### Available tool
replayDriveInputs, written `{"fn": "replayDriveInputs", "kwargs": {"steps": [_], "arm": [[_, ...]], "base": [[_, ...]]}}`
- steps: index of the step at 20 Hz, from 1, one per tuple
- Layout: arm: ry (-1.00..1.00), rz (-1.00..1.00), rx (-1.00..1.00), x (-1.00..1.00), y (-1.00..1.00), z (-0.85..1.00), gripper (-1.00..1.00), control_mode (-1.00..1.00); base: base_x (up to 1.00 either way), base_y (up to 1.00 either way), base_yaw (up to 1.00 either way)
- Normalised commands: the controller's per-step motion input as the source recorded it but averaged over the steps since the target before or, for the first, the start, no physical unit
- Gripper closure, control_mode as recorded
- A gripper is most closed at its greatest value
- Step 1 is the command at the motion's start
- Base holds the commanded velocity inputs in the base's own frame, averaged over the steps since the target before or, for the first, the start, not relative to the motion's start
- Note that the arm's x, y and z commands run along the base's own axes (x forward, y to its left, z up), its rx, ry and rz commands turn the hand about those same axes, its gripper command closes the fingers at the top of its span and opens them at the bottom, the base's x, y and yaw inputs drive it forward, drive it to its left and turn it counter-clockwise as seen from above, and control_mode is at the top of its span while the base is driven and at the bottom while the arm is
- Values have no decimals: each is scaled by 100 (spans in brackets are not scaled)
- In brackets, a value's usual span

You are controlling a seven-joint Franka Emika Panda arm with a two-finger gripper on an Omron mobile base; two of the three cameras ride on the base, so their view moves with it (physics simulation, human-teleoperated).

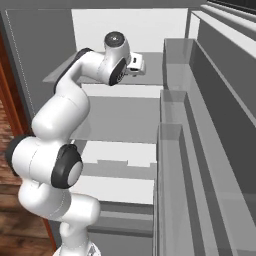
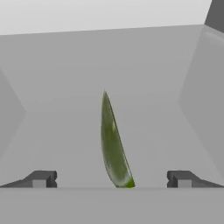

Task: There is a bowl on the dining counter. Grab a lemon wedge from the fridge and place it in the bowl. Then get the liquor bottle and glass cup from the cabinet and place them next to the bowl.

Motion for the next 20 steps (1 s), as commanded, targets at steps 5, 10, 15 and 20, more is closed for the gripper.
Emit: {"fn": "replayDriveInputs", "kwargs": {"steps": [5, 10, 15, 20], "arm": [[0, 0, 0, 25, 0, -9, -100, -100], [0, 0, 0, 32, 0, -7, -100, -100], [0, 0, 0, 22, 0, -17, -100, -100], [-1, 0, 0, 27, 0, -13, -100, -100]], "base": [[0, 0, 0], [0, 0, 0], [0, 0, 0], [0, 0, 0]]}}
